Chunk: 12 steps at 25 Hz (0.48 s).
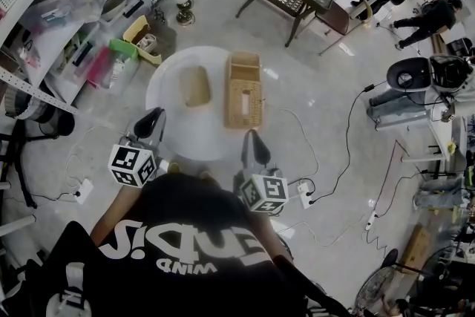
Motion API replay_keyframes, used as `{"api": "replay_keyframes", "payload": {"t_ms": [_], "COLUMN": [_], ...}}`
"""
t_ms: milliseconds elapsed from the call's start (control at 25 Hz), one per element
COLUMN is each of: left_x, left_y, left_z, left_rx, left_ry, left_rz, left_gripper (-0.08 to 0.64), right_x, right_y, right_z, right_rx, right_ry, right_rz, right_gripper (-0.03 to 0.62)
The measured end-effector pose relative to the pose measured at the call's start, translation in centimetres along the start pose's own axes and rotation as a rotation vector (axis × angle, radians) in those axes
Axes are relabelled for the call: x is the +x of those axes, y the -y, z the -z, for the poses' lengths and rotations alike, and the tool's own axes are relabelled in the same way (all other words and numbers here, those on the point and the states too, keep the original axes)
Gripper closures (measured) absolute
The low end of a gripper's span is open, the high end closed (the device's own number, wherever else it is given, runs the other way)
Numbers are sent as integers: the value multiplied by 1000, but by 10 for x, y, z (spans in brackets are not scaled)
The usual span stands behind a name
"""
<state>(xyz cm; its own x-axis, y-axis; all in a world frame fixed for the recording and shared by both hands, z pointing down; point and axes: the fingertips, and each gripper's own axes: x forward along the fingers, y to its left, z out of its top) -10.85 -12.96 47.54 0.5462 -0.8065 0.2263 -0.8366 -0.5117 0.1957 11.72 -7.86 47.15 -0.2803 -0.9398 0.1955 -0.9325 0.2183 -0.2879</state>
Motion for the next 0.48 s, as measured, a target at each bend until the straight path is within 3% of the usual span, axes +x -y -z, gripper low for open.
{"api": "replay_keyframes", "payload": {"t_ms": [480], "left_x": [7], "left_y": [-6], "left_z": [4], "left_rx": [-20], "left_ry": [-8], "left_rz": [2], "left_gripper": [525], "right_x": [9], "right_y": [2], "right_z": [3], "right_rx": [11], "right_ry": [-8], "right_rz": [2], "right_gripper": [593]}}
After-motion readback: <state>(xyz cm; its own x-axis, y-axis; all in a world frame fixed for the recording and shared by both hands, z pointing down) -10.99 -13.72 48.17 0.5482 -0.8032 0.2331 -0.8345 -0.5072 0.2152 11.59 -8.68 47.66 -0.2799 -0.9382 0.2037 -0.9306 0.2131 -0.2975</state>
